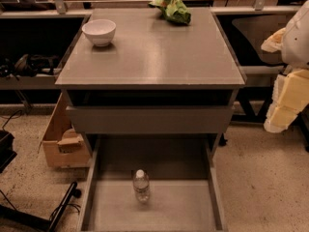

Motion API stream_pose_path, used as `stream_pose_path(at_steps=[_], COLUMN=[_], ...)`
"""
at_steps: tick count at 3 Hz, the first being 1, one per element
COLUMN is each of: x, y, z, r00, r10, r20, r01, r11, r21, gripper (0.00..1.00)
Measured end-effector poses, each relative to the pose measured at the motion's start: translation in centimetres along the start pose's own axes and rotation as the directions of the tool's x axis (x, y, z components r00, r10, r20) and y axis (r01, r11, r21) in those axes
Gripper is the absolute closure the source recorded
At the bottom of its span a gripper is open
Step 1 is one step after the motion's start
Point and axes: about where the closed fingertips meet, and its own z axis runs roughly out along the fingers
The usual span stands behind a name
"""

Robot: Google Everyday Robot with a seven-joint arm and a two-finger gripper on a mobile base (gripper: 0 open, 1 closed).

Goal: Pick water bottle from middle drawer and place on counter

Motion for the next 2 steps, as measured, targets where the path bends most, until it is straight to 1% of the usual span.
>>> stream_pose_path(at_steps=[1, 2], x=[0.1, 1.3], y=[0.0, 0.4], z=[0.2, 3.9], r00=[1.000, 0.990], r10=[0.003, 0.076], r20=[0.005, 0.115], r01=[-0.003, -0.071], r11=[1.0000, 0.9964], r21=[-0.002, -0.045], gripper=[0.00, 0.00])
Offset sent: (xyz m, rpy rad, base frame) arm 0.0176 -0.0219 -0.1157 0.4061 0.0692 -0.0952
